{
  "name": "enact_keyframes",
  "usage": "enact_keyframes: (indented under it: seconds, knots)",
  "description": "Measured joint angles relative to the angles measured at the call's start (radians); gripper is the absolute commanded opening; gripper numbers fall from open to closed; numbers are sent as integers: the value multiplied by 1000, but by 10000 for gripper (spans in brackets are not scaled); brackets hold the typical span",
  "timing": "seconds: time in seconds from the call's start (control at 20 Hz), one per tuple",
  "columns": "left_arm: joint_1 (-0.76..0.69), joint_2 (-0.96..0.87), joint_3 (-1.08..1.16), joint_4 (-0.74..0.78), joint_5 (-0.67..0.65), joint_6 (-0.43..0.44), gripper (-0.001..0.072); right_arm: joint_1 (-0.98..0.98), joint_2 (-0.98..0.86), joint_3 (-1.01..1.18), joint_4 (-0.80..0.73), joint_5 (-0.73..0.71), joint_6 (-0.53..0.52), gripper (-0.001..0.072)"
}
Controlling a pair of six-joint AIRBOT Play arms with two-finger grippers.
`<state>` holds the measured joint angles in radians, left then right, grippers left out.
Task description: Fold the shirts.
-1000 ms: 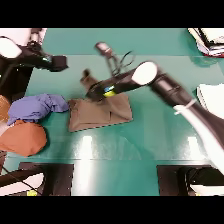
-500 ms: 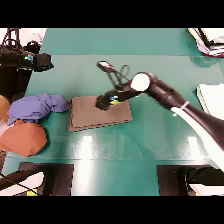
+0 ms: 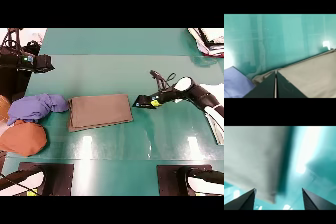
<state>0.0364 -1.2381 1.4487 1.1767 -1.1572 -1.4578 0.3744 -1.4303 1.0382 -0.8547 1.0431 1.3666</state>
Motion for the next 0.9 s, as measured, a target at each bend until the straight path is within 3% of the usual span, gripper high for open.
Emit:
enact_keyframes:
  seconds: [0.15, 0.4, 0.45, 0.55, 0.6, 0.9]
  knots:
    - [-2, -3, -3, -10, 2, 0, 22, -15, -94, 18, 97, 9, -35, 638]
    - [-2, -3, -4, -16, 10, 0, 22, 67, -273, 161, 210, 48, -64, 564]
    - [-2, -3, -4, -17, 10, 0, 22, 88, -305, 195, 221, 60, -67, 483]
    - [-2, -3, -4, -18, 12, 0, 22, 132, -365, 262, 222, 76, -69, 202]
    - [-2, -3, -4, -18, 12, 0, 21, 152, -389, 294, 216, 85, -71, 13]
    - [-43, -3, -4, -35, 13, 1, 21, 171, -404, 425, 220, 110, -74, 18]
